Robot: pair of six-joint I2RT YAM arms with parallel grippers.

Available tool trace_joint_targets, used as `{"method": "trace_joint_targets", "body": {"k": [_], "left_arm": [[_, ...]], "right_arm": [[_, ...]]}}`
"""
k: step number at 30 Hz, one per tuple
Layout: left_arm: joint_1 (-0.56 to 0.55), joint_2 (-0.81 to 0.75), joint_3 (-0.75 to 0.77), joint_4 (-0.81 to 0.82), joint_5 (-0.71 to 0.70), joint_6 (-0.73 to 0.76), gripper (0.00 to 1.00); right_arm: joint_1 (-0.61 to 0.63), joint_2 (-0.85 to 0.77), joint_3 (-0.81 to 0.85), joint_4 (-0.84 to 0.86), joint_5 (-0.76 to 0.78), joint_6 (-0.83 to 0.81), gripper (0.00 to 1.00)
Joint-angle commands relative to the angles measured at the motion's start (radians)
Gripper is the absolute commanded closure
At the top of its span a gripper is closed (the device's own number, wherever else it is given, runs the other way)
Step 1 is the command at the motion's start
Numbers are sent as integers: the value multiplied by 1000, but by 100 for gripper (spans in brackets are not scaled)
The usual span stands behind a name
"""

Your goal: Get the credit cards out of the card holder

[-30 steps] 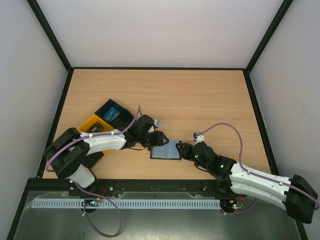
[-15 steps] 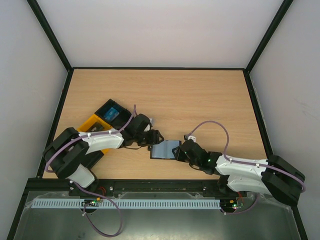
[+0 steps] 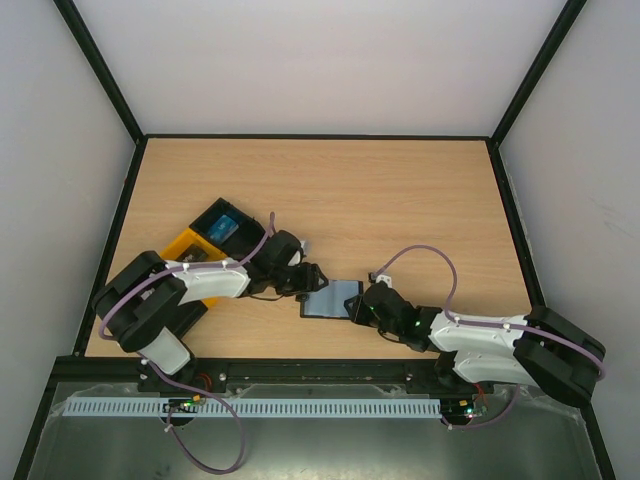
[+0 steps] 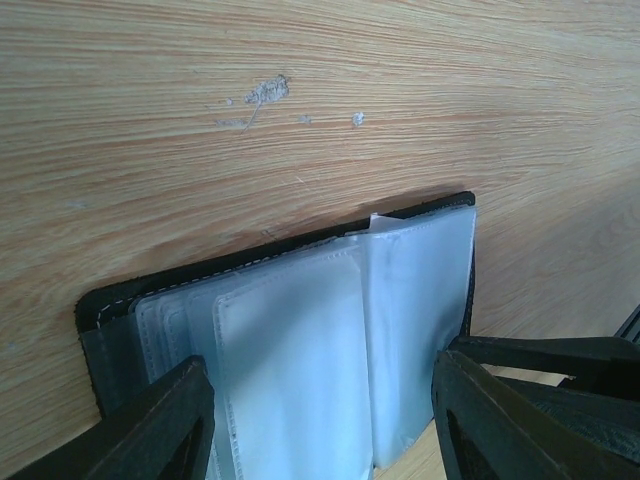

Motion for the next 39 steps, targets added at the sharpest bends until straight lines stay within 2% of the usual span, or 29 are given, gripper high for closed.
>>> {"method": "trace_joint_targets", "body": {"k": [1, 7, 17, 26, 33, 39], "left_arm": [[8, 18, 4, -25, -7, 10, 39], [8, -19, 28, -123, -51, 49, 38], [4, 8, 17, -47, 27, 22, 38], [-12, -19, 31, -19, 62, 2, 54], [-24, 7, 31, 29, 96, -22, 56], [-33, 0, 42, 40, 96, -37, 70]], "right_arm": [[-1, 9, -20, 8, 11, 12, 75], [-1, 25, -26, 24, 9, 12, 75], [-1, 27, -37, 53, -2, 22, 75], [0, 29, -32, 56, 4, 19, 75], [2, 32, -28, 59, 7, 17, 75], [2, 15, -30, 52, 18, 17, 75]]}}
